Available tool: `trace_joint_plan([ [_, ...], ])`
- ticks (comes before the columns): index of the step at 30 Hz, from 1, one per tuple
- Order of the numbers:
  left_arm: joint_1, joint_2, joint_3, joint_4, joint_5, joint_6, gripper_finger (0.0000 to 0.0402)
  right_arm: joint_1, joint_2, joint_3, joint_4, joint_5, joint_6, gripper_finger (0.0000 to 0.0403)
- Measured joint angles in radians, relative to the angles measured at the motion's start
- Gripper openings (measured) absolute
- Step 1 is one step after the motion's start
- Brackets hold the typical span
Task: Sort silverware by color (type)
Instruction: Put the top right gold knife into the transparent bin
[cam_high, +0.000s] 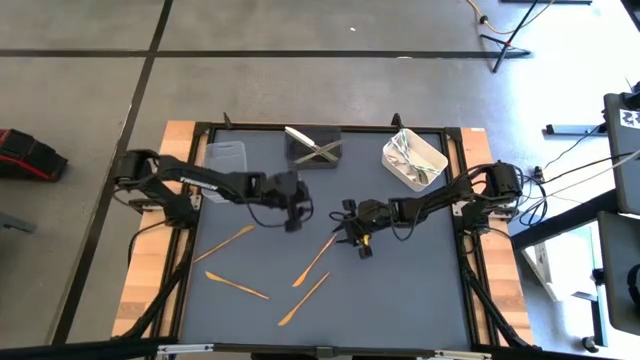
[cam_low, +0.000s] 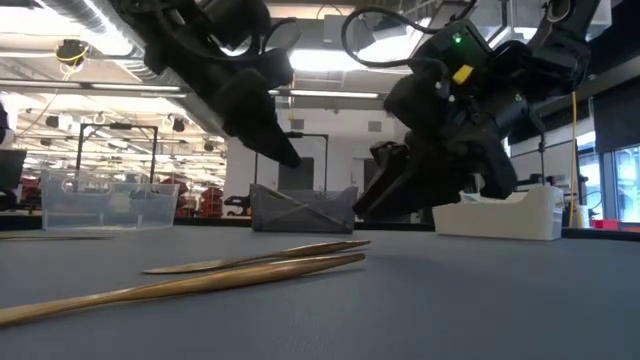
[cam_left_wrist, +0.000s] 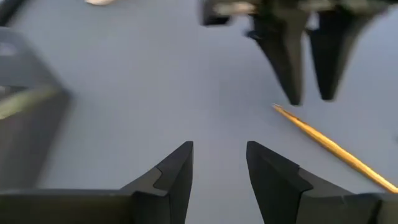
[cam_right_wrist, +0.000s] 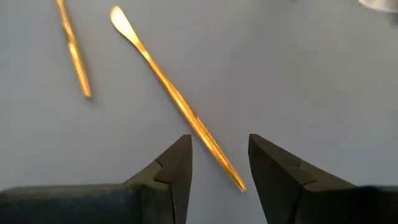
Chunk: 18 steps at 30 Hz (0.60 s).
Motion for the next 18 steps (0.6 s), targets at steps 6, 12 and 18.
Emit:
trace_joint_plan([
  [6, -0.105, 0.076, 0.0, 0.008, -0.013, -0.043, 0.0145, 0.0, 0.0, 0.0, 0.059, -0.031, -0.002, 0.0144],
  [12, -0.171, 0.12, 0.0, 0.005, -0.068, -0.073, 0.0144, 0.0, 0.001, 0.0, 0.087, -0.082, -0.023, 0.0144],
  [18, -0.214, 0.117, 0.0, 0.022, -0.103, -0.073, 0.0143, 0.0, 0.049, 0.0, 0.133, -0.082, -0.023, 0.0144],
])
